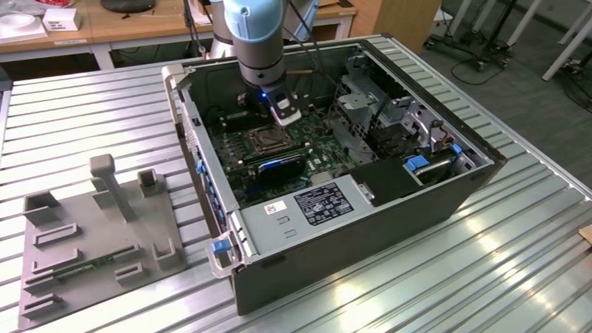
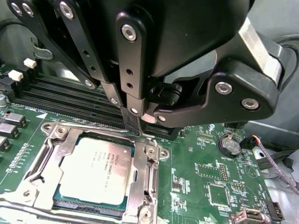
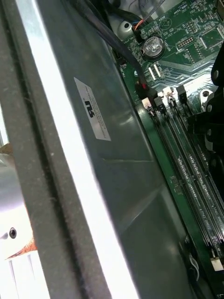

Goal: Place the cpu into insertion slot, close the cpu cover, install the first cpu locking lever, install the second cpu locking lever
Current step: 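Install the first cpu locking lever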

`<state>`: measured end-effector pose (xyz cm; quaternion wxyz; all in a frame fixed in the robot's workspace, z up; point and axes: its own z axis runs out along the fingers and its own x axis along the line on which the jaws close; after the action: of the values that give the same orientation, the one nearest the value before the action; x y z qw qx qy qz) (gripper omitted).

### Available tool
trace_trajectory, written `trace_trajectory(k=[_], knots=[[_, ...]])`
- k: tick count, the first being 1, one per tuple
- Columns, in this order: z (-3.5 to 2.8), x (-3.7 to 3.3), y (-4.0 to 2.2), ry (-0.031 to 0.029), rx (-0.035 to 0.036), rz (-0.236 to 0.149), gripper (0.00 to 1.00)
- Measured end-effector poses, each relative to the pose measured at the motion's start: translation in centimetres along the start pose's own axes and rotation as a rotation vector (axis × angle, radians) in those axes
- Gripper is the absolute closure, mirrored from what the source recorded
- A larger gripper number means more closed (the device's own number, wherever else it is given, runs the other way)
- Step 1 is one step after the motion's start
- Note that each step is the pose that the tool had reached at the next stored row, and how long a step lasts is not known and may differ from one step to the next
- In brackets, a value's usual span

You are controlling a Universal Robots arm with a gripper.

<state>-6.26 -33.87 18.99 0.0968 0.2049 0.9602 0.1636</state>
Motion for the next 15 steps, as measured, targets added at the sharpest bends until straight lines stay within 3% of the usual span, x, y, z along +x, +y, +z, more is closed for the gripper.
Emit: trace_trajectory(k=[15], knots=[[0.18, -0.06, -0.31, -0.0002, 0.0004, 0.000, 0.89]])
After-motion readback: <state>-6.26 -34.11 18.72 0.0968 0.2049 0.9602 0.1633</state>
